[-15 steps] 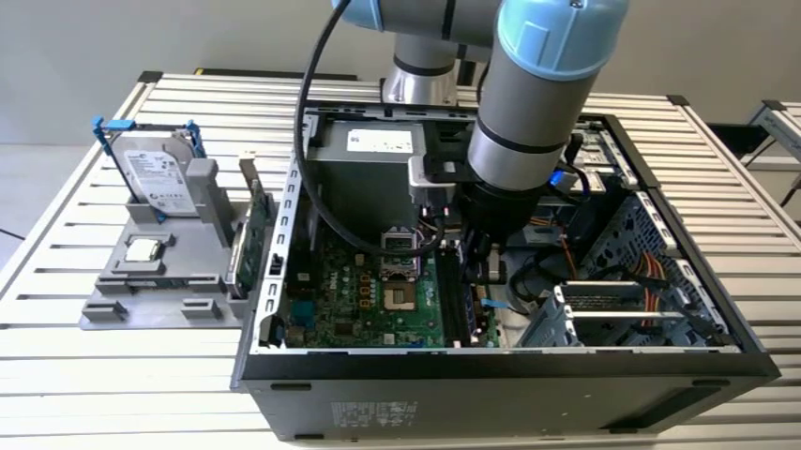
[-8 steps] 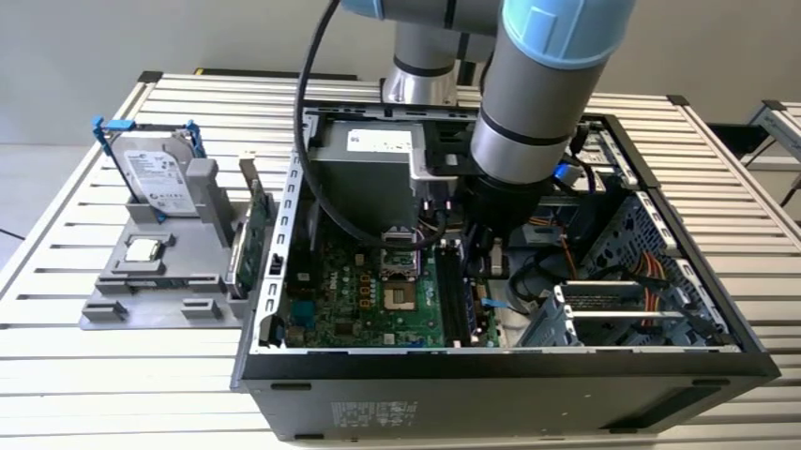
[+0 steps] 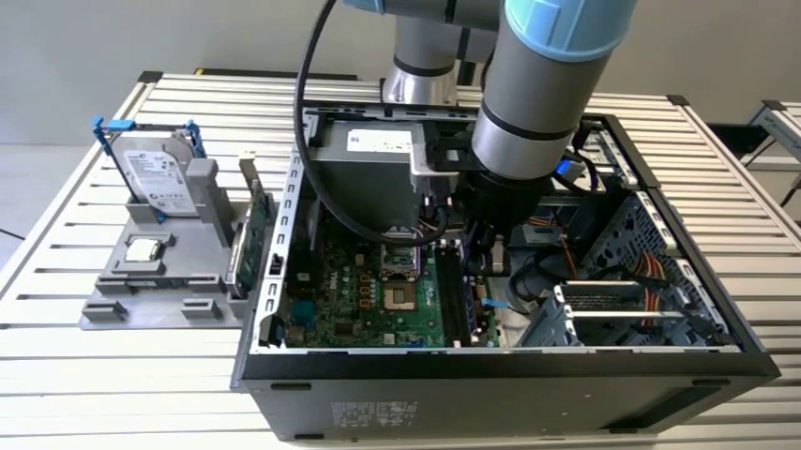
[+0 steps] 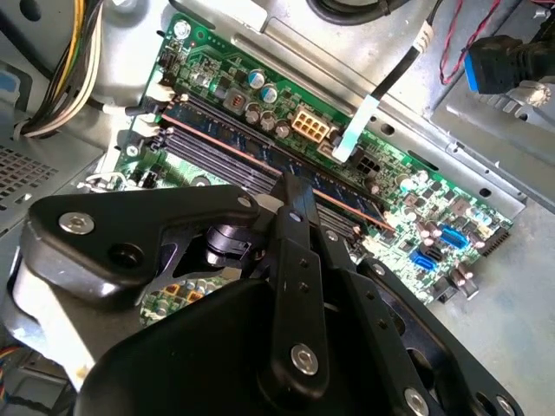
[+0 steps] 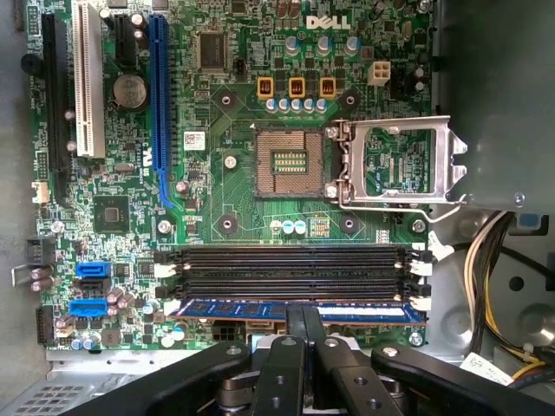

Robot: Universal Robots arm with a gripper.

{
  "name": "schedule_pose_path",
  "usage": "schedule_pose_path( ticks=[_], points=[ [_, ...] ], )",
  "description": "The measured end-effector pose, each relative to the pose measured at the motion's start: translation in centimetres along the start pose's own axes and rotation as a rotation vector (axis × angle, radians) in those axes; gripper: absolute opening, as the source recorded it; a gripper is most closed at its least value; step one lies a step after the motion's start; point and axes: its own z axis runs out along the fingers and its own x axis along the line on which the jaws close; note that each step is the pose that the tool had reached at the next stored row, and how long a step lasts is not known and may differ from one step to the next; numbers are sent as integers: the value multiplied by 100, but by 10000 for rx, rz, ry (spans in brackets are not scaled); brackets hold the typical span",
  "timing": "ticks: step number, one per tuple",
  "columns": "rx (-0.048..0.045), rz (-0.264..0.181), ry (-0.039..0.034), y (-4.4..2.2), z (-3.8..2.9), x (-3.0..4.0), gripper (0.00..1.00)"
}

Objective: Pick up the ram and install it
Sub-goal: 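Press down the ram until it locks into place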

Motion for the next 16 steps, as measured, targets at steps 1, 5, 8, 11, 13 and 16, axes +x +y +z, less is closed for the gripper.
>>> schedule_pose_path(
  ticks=[1,5,8,11,13,16],
  points=[
    [-1,0,1,0,0,0,0],
    [-6,0,1,0,0,0,0],
    [-10,0,1,0,0,0,0],
    [-12,0,1,0,0,0,0],
    [-12,0,1,0,0,0,0],
    [-12,0,0,0,4,0,0]
  ],
)
